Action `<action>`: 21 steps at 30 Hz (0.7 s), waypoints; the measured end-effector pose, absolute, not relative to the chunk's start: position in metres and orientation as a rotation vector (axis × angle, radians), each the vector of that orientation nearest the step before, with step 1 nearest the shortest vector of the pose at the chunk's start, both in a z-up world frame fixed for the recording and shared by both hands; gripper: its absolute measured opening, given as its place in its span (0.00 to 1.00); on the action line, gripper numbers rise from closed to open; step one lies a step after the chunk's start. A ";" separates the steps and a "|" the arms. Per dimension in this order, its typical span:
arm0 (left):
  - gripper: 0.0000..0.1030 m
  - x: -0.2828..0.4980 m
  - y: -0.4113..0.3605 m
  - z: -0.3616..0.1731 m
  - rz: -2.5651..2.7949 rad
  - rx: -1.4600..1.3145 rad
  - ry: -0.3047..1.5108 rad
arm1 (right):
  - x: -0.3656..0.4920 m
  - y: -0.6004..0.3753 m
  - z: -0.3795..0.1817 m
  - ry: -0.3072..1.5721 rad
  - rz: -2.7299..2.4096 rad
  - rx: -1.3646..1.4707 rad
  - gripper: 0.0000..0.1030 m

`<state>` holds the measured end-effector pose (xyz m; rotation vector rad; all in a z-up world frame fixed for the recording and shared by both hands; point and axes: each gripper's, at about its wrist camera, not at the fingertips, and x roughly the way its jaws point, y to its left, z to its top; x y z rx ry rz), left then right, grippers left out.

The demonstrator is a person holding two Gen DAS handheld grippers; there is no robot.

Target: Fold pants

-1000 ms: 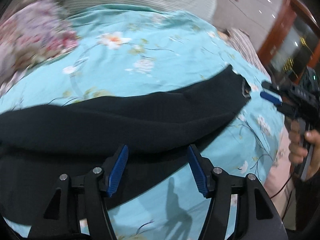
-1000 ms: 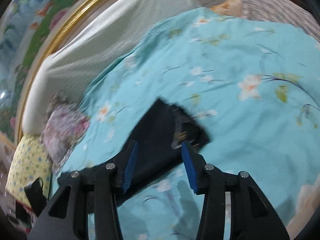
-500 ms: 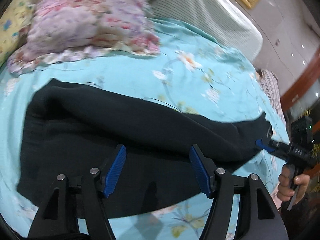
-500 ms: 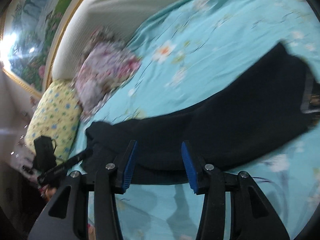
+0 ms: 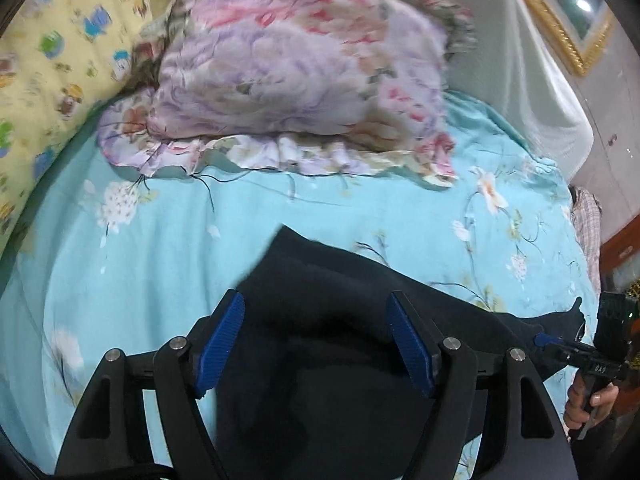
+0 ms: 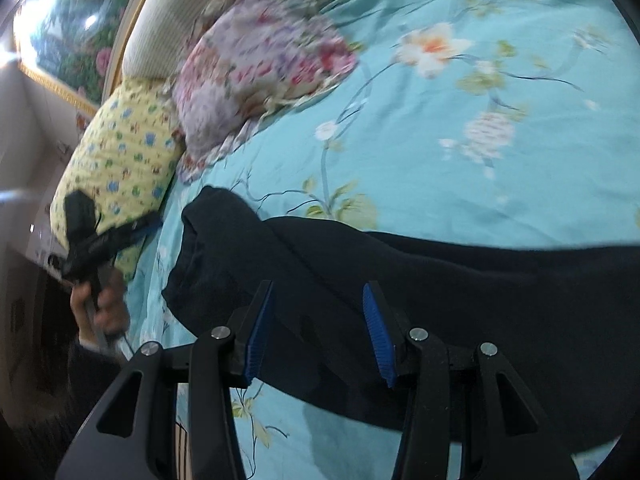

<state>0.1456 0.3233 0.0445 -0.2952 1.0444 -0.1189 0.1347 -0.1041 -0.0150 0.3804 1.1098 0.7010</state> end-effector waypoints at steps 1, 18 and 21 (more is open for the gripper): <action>0.72 0.154 0.331 0.039 -0.132 -0.306 1.062 | 0.139 -0.097 -0.016 1.119 0.713 0.363 0.46; 0.42 0.207 0.332 -0.011 -0.273 -0.273 1.200 | 0.163 -0.033 -0.036 1.209 0.847 0.215 0.41; 0.38 0.195 0.328 0.001 -0.248 -0.257 1.145 | 0.157 -0.025 -0.031 1.176 0.836 0.144 0.09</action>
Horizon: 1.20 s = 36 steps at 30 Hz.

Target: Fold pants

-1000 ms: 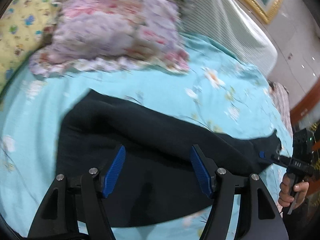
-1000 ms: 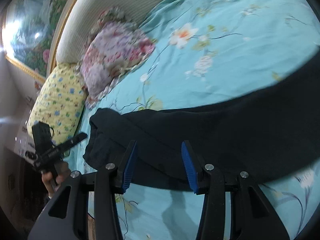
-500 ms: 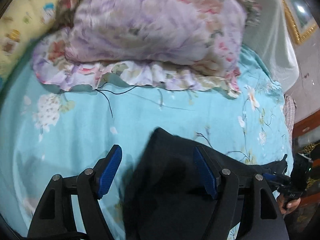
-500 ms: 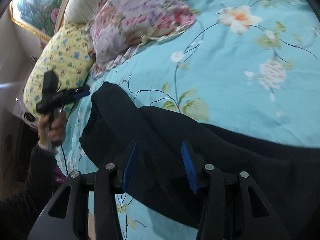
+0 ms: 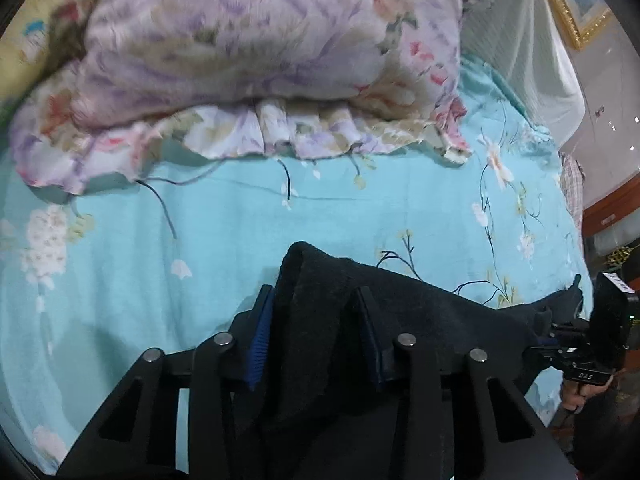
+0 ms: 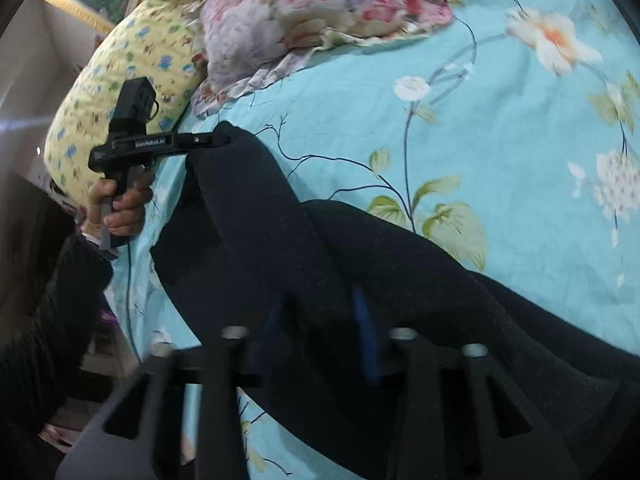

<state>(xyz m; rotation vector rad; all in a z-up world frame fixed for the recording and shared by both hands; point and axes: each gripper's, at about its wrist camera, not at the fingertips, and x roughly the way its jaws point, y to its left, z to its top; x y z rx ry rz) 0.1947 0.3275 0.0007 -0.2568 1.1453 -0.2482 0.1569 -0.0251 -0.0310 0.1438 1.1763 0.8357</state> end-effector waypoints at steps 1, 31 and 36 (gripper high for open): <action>0.37 0.190 0.325 0.007 -0.241 -0.248 1.123 | 0.155 -0.024 -0.028 1.159 0.833 0.131 0.08; 0.16 0.000 0.342 0.006 -0.084 -0.486 0.850 | 0.054 -0.010 -0.031 1.034 0.895 -0.069 0.06; 0.15 -0.011 0.347 -0.001 -0.069 -0.539 0.875 | 0.054 -0.014 -0.031 1.069 0.894 -0.024 0.11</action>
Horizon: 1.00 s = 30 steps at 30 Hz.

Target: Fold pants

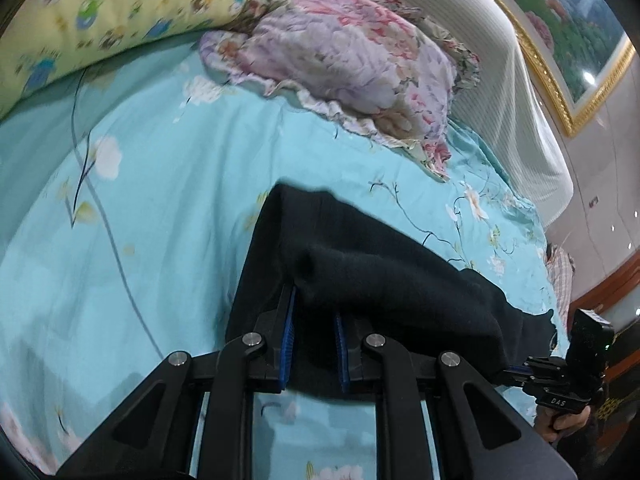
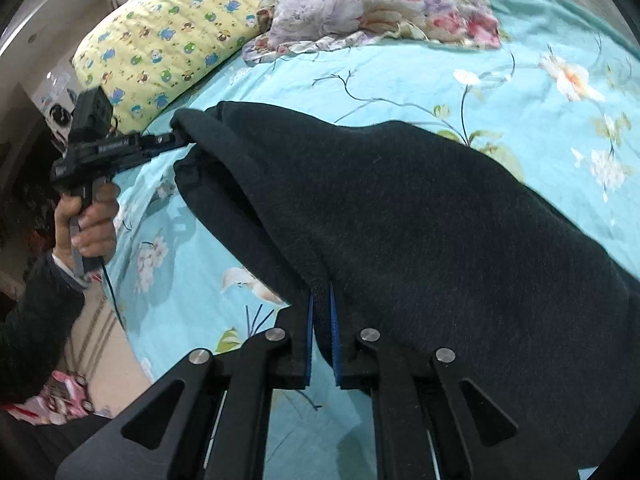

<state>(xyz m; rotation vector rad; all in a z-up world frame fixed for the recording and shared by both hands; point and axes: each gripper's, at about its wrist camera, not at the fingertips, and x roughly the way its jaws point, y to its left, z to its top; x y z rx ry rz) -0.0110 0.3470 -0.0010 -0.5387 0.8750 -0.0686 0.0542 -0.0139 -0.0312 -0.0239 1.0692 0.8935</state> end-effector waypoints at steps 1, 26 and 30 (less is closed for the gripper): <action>0.16 -0.015 0.347 -0.003 -0.057 -0.549 0.882 | 0.053 -0.014 -0.031 1.065 0.892 -0.022 0.11; 0.72 -0.064 0.347 -0.006 0.240 -0.824 0.911 | 0.053 -0.048 -0.001 0.984 0.912 0.215 0.38; 0.72 -0.055 0.346 -0.013 0.232 -0.869 0.938 | 0.059 -0.049 0.000 0.987 0.896 0.234 0.39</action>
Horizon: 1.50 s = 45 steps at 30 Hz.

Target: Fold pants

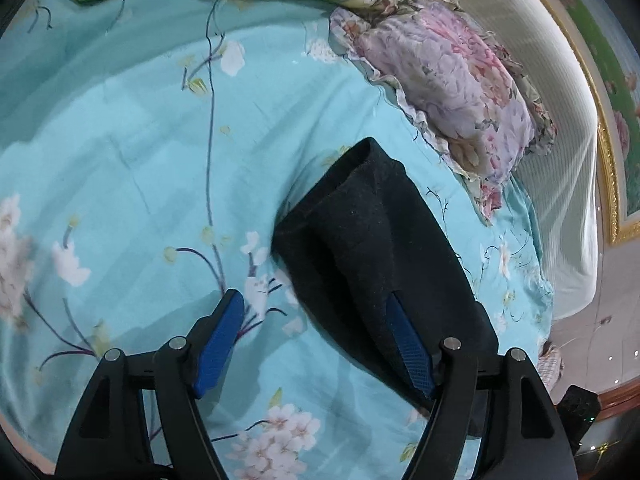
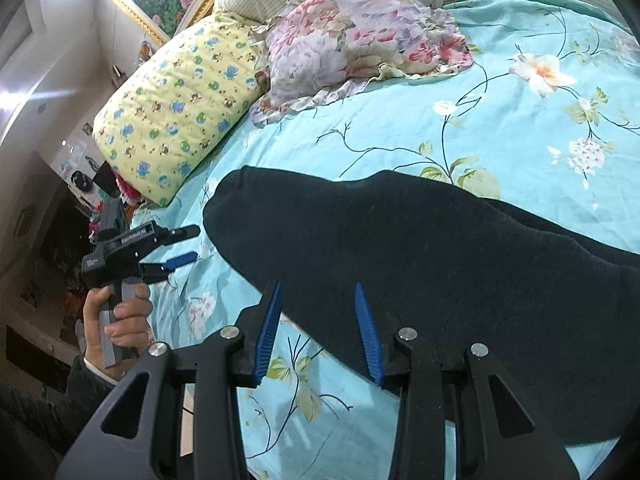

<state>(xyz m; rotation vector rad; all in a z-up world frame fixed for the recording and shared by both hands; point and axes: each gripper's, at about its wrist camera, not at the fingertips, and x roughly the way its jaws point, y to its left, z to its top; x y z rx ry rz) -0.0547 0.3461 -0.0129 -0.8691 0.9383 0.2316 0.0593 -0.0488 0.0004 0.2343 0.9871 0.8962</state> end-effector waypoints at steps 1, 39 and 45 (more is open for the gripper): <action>0.72 -0.050 0.346 -0.015 0.241 -0.871 0.952 | 0.061 -0.049 0.000 0.987 0.890 0.238 0.39; 0.18 -0.030 0.336 -0.022 0.083 -0.841 0.816 | 0.147 0.048 -0.016 1.094 0.918 -0.291 0.13; 0.17 -0.051 0.320 0.021 0.020 -0.723 0.700 | 0.139 0.035 0.032 0.932 0.853 -0.283 0.11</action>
